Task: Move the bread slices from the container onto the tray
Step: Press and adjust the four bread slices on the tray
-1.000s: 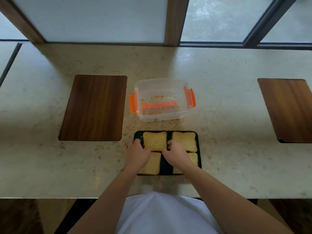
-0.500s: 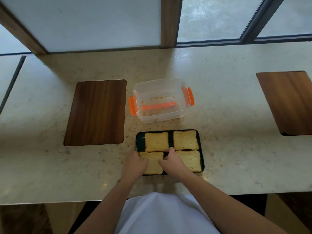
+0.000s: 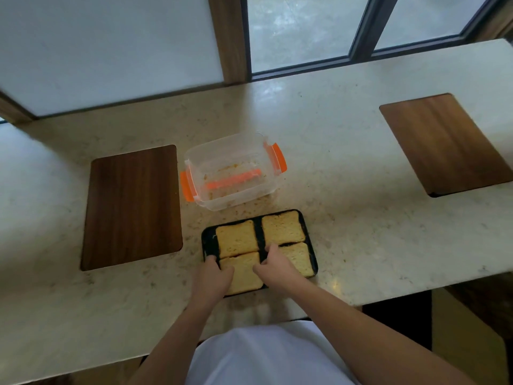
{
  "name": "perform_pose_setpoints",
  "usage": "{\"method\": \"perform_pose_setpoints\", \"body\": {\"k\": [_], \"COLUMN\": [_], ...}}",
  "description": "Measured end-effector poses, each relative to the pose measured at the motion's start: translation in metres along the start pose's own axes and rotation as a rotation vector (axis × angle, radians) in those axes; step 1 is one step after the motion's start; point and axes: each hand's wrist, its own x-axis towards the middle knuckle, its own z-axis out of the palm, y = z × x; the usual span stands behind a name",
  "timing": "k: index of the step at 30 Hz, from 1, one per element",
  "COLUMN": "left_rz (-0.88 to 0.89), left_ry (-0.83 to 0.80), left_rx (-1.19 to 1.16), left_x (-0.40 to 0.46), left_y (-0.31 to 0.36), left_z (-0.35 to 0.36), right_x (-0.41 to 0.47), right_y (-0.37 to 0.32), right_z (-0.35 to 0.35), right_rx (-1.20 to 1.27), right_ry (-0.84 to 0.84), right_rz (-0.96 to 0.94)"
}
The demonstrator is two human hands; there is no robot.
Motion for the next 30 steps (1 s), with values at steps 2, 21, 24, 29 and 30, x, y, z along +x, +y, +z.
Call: {"method": "perform_pose_setpoints", "body": {"k": [2,21,24,29,30], "left_rz": [-0.021,-0.059,-0.050,-0.041,-0.046], "left_ry": [0.017,-0.008,-0.016,-0.016,-0.017], "left_rx": [-0.023,-0.335,-0.329,-0.283,-0.282], "left_x": [0.001,0.018,0.021,0.022,0.021], "left_y": [0.000,0.013,0.011,0.005,0.005], "left_z": [0.002,0.003,0.003,0.004,0.003], "right_x": [0.001,0.022,0.024,0.026,0.027], "right_y": [0.001,-0.029,-0.029,-0.031,-0.032], "right_z": [-0.003,-0.006,-0.006,-0.001,0.000], "right_rx": [0.000,0.024,-0.002,-0.060,-0.068], "right_ry": [-0.008,-0.031,-0.024,-0.022,-0.023], "right_rz": [0.006,0.052,0.042,0.019,0.011]}}
